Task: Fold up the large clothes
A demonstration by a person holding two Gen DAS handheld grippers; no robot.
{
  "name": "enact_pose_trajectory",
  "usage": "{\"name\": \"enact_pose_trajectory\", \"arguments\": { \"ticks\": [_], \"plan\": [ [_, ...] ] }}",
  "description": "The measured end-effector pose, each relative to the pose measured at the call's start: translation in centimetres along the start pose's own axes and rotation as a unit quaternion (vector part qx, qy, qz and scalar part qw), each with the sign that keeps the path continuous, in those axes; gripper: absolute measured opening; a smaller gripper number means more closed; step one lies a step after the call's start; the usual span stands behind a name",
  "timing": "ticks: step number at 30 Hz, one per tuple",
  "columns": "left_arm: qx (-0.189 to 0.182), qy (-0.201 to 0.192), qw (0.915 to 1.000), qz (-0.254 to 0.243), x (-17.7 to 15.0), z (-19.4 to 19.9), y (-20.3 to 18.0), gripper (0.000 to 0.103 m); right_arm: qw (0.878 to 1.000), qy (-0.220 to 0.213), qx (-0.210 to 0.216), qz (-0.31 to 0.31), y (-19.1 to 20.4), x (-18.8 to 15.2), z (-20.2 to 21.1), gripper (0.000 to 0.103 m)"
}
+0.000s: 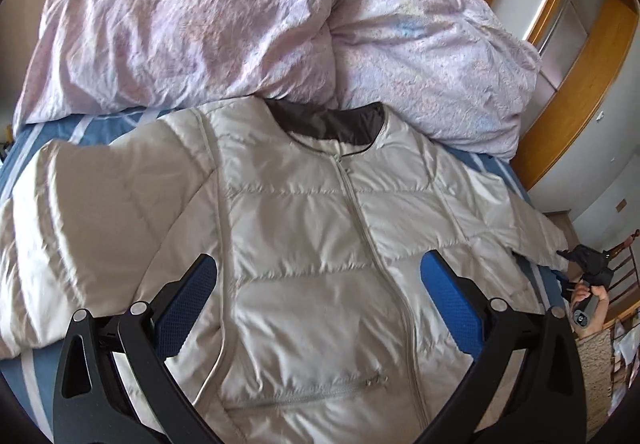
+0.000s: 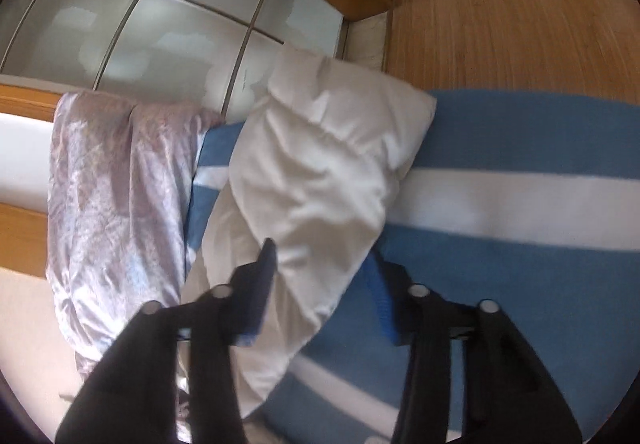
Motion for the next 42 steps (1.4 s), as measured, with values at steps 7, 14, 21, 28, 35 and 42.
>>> {"name": "enact_pose_trajectory", "arguments": {
  "ticks": [7, 14, 21, 28, 35, 42],
  "plan": [
    [-0.056, 0.003, 0.9979, 0.031, 1.2, -1.5, 1.0, 0.102, 0.985, -0.048, -0.073, 0.149, 5.5, -0.7, 0.3, 0.007],
    [-0.135, 0.030, 0.9863, 0.090, 1.8, -2.7, 1.8, 0.102, 0.929, -0.074, -0.025, 0.361, 17.9, -7.5, 0.9, 0.006],
    [-0.174, 0.040, 0.9744, 0.137, 2.3, -3.3, 2.0, 0.102, 0.880, 0.036, 0.080, 0.467, 24.4, -18.6, -2.1, 0.006],
    [-0.212, 0.080, 0.9560, 0.186, 2.2, -5.4, 1.1, 0.102, 0.835, 0.214, 0.101, 0.497, 23.7, -29.7, -7.0, 0.005],
    [-0.224, 0.152, 0.9410, 0.203, 1.2, -9.0, -1.7, 0.096, 0.804, 0.284, 0.084, 0.515, 21.8, -36.9, -9.6, 0.005],
    [-0.225, 0.180, 0.9308, 0.225, 1.3, -11.0, -2.8, 0.076, 0.781, 0.285, 0.099, 0.546, 22.3, -39.5, -8.3, 0.005]
  ]
}}
Point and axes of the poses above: each gripper's, at about its wrist camera, not at the fingertips, and z roughly against the way its jaws point, y to its left, x to its top, the point moved 3 cm from there along -z, roughly the way its jaws point, and after that the axes turned 12 degrees about x, right-handed, at the moved point
